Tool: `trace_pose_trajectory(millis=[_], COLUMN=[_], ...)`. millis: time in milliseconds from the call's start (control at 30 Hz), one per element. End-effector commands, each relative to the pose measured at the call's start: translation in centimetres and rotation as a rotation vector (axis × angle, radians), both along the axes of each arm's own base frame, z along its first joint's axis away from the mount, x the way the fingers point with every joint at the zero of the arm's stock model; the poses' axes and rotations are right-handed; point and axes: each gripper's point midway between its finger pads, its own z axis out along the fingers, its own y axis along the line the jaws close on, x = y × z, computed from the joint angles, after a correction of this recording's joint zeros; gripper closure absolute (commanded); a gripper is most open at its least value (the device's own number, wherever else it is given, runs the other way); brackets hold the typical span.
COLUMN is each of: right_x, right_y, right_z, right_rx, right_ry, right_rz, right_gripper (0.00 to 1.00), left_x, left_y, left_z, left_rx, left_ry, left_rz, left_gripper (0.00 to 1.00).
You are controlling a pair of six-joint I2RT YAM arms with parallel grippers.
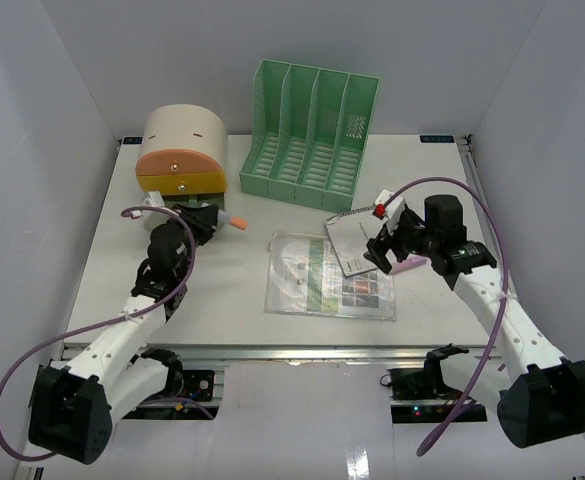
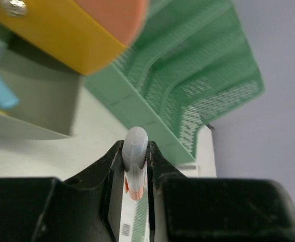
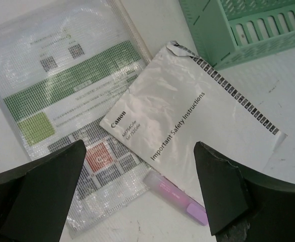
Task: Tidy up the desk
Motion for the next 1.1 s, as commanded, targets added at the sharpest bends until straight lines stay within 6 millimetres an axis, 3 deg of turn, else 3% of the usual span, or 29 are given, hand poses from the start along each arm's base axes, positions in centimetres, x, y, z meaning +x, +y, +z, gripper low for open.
trace_pose_trajectory(millis=[0, 67, 167, 367, 400, 467, 500, 633, 867, 933, 1033, 1067], right_x=[-0.5, -0.8, -1.0, -0.6, -1.0, -2.5, -3.0, -2.6, 0.1, 0.6, 1.2, 1.7], right_y=[0.0, 0.1, -0.1, -1.2, -1.4, -2.1, -2.5, -6.2, -9.4, -10.0, -9.9, -9.9], right_z=[0.0, 0.1, 0.0, -0.5, -1.1, -3.0, -3.9, -7.9, -10.5, -11.6, -12.3, -12.6], right_rx=[-0.012, -0.013, -0.023, -0.093, -0.135, -0.293, -0.370, -0.676, -0.803, -0.839, -0.836, -0.828], right_ry=[-0.097, -0.112, -0.113, -0.132, -0.132, -0.169, -0.204, -0.262, -0.075, -0.050, -0.026, -0.009], right_rz=[0.070, 0.089, 0.091, 0.078, 0.120, 0.320, 0.417, 0.619, 0.699, 0.736, 0.741, 0.731], right_gripper=[0.02, 0.00, 0.05, 0.02, 0.02, 0.02, 0.02, 0.07, 0.22, 0.24, 0.25, 0.25], left_x=[0.9, 2.2, 3.6, 5.7, 5.9, 6.2, 6.2, 6.1, 3.7, 2.0, -1.4, -2.6], left_y=[9.0, 10.7, 13.2, 14.0, 13.9, 13.8, 13.7, 13.2, 10.6, 9.3, 6.3, 5.4], left_z=[-3.3, -4.2, -6.4, -8.9, -8.9, -8.6, -8.2, -5.5, 1.7, 2.0, 4.4, 4.4], left_rx=[-0.051, -0.103, -0.219, -0.293, -0.291, -0.282, -0.274, -0.205, 0.027, 0.066, 0.084, 0.081], left_ry=[0.269, 0.347, 0.466, 0.553, 0.553, 0.531, 0.516, 0.426, 0.126, 0.063, -0.085, -0.113], left_rz=[0.298, 0.336, 0.332, 0.268, 0.251, 0.215, 0.196, 0.114, -0.088, -0.154, -0.292, -0.328], left_gripper=[1.00, 1.00, 1.00, 0.99, 0.92, 0.58, 0.46, 0.23, 0.08, 0.03, 0.02, 0.02])
